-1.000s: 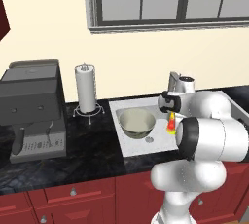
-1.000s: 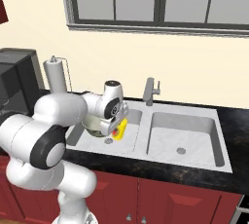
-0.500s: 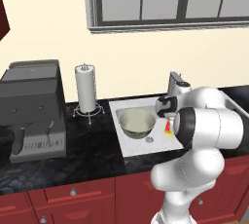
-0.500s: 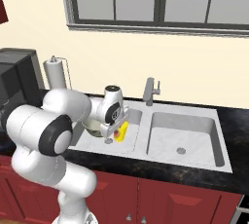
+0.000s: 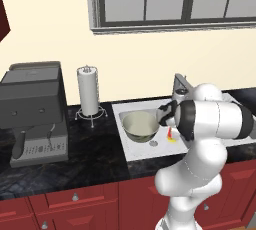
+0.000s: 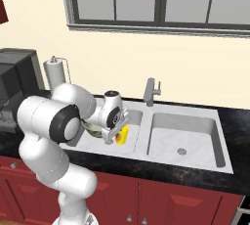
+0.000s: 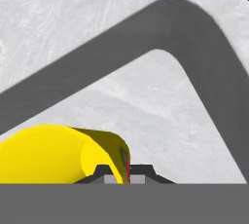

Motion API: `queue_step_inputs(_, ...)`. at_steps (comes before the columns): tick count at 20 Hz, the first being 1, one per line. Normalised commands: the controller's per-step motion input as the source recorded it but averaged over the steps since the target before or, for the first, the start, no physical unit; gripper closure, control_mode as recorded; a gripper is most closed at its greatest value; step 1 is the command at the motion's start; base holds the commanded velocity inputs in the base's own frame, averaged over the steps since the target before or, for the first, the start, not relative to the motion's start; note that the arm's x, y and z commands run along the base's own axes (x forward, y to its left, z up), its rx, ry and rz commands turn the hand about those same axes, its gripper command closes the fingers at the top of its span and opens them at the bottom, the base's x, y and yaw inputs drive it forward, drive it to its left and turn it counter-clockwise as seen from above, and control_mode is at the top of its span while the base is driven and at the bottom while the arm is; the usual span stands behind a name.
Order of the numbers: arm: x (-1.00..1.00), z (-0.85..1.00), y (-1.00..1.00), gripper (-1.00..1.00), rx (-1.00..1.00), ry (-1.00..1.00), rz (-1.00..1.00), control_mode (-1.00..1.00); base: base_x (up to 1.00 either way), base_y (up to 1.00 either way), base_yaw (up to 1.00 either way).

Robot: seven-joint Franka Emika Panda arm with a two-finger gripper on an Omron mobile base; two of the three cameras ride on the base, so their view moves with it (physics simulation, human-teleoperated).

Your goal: Remove the cucumber and orange from the sink. Then move the bowl and cup from the counter to the sink for washing.

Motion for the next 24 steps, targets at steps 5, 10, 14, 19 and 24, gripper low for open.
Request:
queue_step_inputs(5,0.15,-0.30,0.00,1.00,-0.08,0.01,0.00,-1.00,0.00,0.00,0.00)
queue_step_inputs(10,0.15,-0.30,0.00,1.00,-0.01,0.00,0.00,-1.00,0.00,0.00,0.00)
queue_step_inputs(14,0.16,-0.31,0.00,1.00,0.00,0.01,0.00,-1.00,0.00,0.00,0.00)
queue_step_inputs(19,0.15,-0.29,0.00,1.00,0.00,0.00,0.00,-1.00,0.00,0.00,0.00)
queue_step_inputs(24,0.15,-0.26,0.00,1.00,0.00,0.00,0.00,-1.00,0.00,0.00,0.00)
